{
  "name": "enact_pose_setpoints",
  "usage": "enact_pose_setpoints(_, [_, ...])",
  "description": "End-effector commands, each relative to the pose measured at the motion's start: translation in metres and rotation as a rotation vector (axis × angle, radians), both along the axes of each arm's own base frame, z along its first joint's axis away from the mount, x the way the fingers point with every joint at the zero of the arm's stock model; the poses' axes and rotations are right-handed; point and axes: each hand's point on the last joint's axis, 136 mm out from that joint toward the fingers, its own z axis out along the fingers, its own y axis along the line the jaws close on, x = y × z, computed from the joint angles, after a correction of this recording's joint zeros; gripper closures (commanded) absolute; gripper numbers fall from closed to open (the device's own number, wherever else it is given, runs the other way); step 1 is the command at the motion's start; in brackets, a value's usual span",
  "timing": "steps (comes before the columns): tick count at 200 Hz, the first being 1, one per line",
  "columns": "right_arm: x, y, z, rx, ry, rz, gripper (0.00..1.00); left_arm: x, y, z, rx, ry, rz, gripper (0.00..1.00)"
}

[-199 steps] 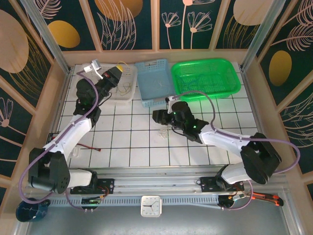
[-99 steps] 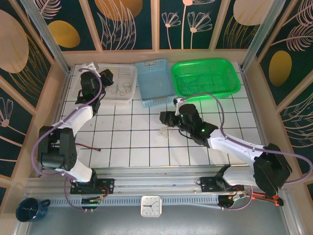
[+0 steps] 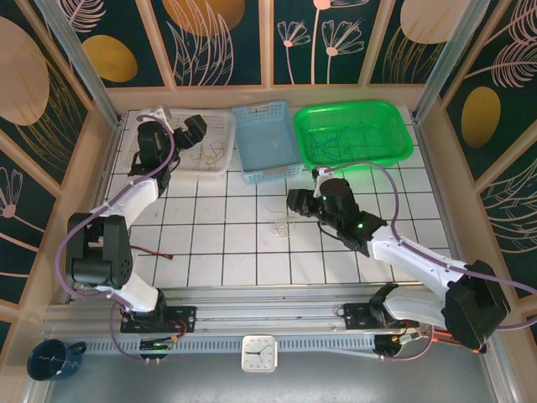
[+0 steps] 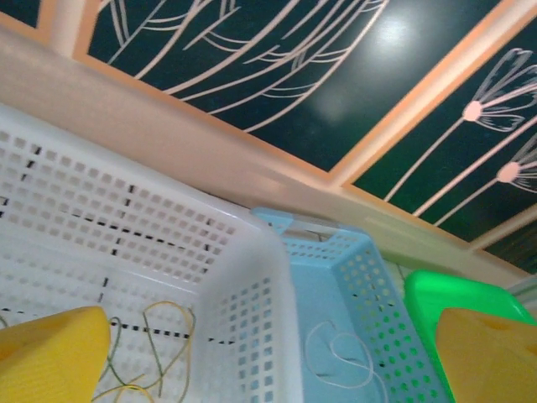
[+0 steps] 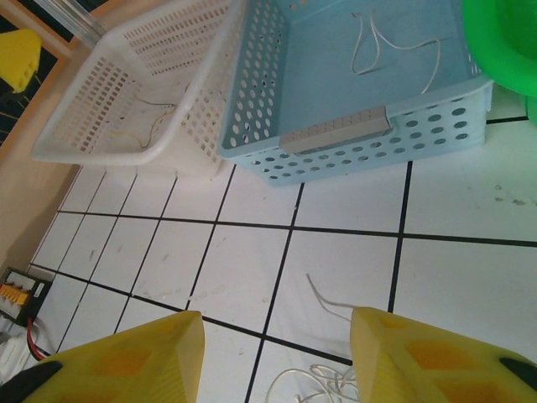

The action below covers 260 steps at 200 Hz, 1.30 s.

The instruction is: Untangle the cables

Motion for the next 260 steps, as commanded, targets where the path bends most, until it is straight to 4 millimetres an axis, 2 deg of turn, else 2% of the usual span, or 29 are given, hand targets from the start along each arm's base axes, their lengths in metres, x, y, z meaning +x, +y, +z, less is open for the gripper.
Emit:
enact_pose_setpoints(1, [-0.010,-0.006,-0.021,-0.014,0.063,0.011,0.50,-0.019,-0.014,0.021,-0.055,-0.047,-0.091,0.01])
enact_pose_setpoints(7, [-0.011,-0.007,-0.024,-0.014,0.069,0.010,0.50,-0.023,-0.018,0.025,-0.069,-0.057,-0.110,0.01])
enact_pose_setpoints(12, [-0.012,-0.007,-0.027,-0.015,0.076,0.011,0.50,-0.030,-0.020,0.014,-0.080,-0.036,-0.125,0.01])
enact_pose_setpoints(27, [-0.016,-0.009,-0.034,-0.010,0.091,0.009,0.51,-0.046,-0.031,0.007,-0.106,-0.021,-0.166,0.01])
enact_pose_setpoints(75, [-0.027,-0.010,-0.066,0.007,0.158,0.027,0.51,-0.114,-0.095,-0.028,-0.149,0.056,-0.322,0.01])
enact_pose_setpoints(107, [-0.029,-0.008,-0.082,-0.003,0.189,0.034,0.52,-0.154,-0.127,-0.052,-0.245,0.101,-0.379,0.01])
enact_pose_setpoints(130, [-0.026,-0.001,-0.088,0.001,0.200,0.052,0.52,-0.167,-0.137,-0.059,-0.271,0.120,-0.398,0.01])
enact_pose_setpoints(159, [-0.019,0.015,-0.100,-0.004,0.232,0.091,0.52,-0.169,-0.138,-0.057,-0.272,0.117,-0.399,0.01])
enact_pose_setpoints(177, [-0.012,0.025,-0.105,-0.002,0.238,0.108,0.60,-0.168,-0.139,-0.057,-0.271,0.119,-0.404,0.01])
enact_pose_setpoints(207, [0.002,0.039,-0.090,0.009,0.201,0.132,1.00,-0.170,-0.143,-0.064,-0.285,0.141,-0.419,0.01])
enact_pose_setpoints(228, [0.009,0.044,-0.064,0.014,0.152,0.146,1.00,-0.171,-0.144,-0.067,-0.289,0.147,-0.421,0.01])
enact_pose_setpoints(260, [0.011,0.041,-0.027,0.043,0.082,0.140,1.00,-0.172,-0.144,-0.069,-0.296,0.148,-0.424,0.01])
